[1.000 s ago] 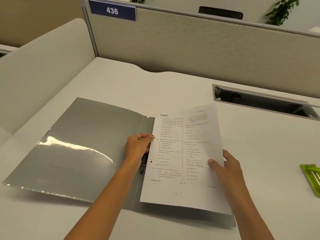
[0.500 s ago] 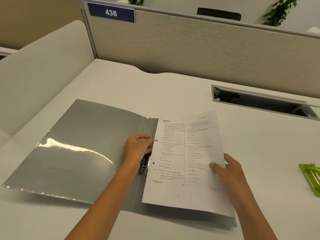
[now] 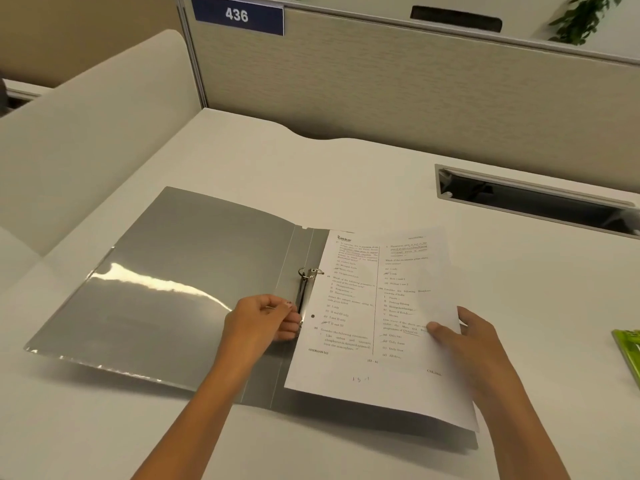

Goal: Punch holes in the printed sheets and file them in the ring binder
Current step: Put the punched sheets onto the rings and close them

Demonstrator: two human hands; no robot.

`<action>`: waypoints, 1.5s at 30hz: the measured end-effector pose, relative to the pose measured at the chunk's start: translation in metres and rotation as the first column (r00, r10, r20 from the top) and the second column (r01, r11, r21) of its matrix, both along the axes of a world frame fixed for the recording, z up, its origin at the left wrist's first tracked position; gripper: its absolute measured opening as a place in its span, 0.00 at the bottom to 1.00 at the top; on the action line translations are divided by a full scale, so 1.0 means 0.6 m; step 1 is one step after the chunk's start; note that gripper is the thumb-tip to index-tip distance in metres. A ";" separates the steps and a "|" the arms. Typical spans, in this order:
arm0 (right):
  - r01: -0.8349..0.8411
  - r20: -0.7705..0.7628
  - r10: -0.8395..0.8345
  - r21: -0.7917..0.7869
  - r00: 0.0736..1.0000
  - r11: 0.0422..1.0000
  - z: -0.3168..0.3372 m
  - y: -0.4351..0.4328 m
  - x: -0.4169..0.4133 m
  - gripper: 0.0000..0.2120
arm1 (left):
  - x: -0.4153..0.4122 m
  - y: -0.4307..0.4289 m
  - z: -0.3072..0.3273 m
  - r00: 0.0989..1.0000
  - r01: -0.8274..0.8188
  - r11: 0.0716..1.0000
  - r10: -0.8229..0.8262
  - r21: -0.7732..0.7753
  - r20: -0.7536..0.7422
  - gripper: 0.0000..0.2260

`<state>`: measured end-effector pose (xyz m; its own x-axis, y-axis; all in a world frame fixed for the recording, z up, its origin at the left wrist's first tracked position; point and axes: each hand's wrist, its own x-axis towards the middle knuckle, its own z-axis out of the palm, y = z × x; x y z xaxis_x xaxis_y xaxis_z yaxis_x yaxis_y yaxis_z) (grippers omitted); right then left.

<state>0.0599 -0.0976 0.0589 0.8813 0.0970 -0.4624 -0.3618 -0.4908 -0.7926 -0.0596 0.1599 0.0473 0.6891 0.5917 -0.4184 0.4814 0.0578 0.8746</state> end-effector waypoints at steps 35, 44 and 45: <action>-0.008 0.056 0.006 0.046 0.998 0.999 0.023 0.008 -0.019 0.14 | -0.017 -0.046 -0.021 0.983 -0.152 0.835 0.182 -0.529 0.005 0.07; -0.018 0.043 0.014 0.087 0.999 0.996 0.041 0.018 -0.029 0.15 | -0.013 -0.045 -0.011 0.988 -0.148 0.829 0.142 -0.539 -0.053 0.05; -0.022 0.041 0.019 0.085 0.999 0.996 0.042 0.018 -0.029 0.15 | -0.014 -0.046 -0.010 0.989 -0.145 0.826 0.139 -0.544 -0.052 0.05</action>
